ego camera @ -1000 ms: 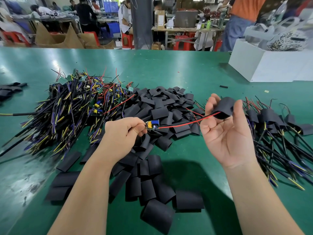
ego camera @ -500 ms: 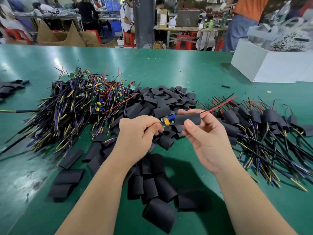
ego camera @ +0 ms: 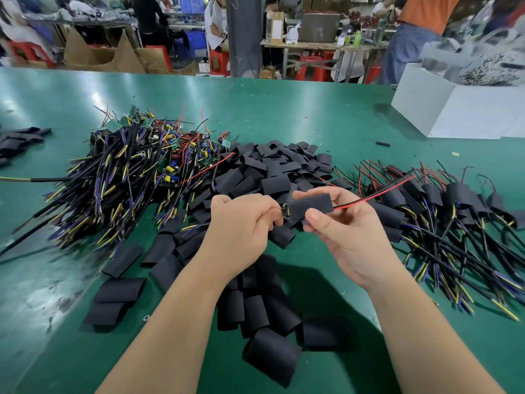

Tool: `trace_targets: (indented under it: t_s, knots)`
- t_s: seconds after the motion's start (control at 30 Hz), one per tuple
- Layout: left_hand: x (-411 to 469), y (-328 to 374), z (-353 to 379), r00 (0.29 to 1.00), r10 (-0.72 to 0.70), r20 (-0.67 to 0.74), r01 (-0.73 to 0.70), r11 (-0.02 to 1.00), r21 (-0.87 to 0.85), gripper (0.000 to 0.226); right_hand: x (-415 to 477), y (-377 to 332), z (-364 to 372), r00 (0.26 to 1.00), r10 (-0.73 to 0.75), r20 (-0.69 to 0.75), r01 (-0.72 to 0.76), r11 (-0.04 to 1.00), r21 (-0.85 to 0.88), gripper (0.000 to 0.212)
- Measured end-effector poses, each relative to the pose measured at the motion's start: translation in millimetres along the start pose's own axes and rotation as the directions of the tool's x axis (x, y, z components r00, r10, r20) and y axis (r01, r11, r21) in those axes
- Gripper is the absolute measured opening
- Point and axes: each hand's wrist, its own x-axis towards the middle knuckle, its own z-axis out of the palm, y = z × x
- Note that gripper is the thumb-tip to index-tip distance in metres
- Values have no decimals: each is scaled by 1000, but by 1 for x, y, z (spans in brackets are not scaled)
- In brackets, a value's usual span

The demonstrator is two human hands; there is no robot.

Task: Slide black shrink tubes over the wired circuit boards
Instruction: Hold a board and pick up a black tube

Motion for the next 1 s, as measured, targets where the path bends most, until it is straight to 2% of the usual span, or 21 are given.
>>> trace_targets:
  t_s: [0.13,0.27,0.4,0.5,0.6,0.7,0.73,0.8,0.9,0.93,1.0]
  knots:
    - [1,-1,0,1000,-7,-6,6,989,-148,26,0,-1,1,999,18,42,-22,995,100,31]
    - [0,0,1,998,-53,35,60,971,-231,28,1,-3,-2,997,5,74,-14,992,122,29]
    - [0,2,1,995,-85,50,94,973,-210,27,0,-2,1,995,-42,87,35,996,78,28]
    - [0,5,2,998,-52,37,57,986,-155,27,0,3,4,995,-90,42,92,995,-46,29]
    - [0,4,3,999,14,-35,-16,998,-63,24,0,5,9,997,-74,-6,73,993,-98,33]
    - [1,0,4,995,28,-98,-28,1000,2,19,0,9,15,995,-42,-88,30,990,-135,42]
    - [1,-1,5,994,23,-106,-26,999,-27,16,0,10,17,992,-18,-121,6,995,-95,44]
    - [1,0,5,995,-6,-104,-9,990,-143,7,3,7,19,979,75,-187,-50,990,134,48]
    - [1,0,-1,991,-66,-120,35,970,-240,32,8,-5,7,921,205,-331,-26,881,473,50]
    - [2,-3,-5,984,-90,-150,52,969,-241,31,10,-12,-1,897,229,-379,6,850,527,43]
    - [5,-13,-13,952,-182,-245,130,968,-215,21,13,-28,-21,854,228,-468,74,836,543,14]
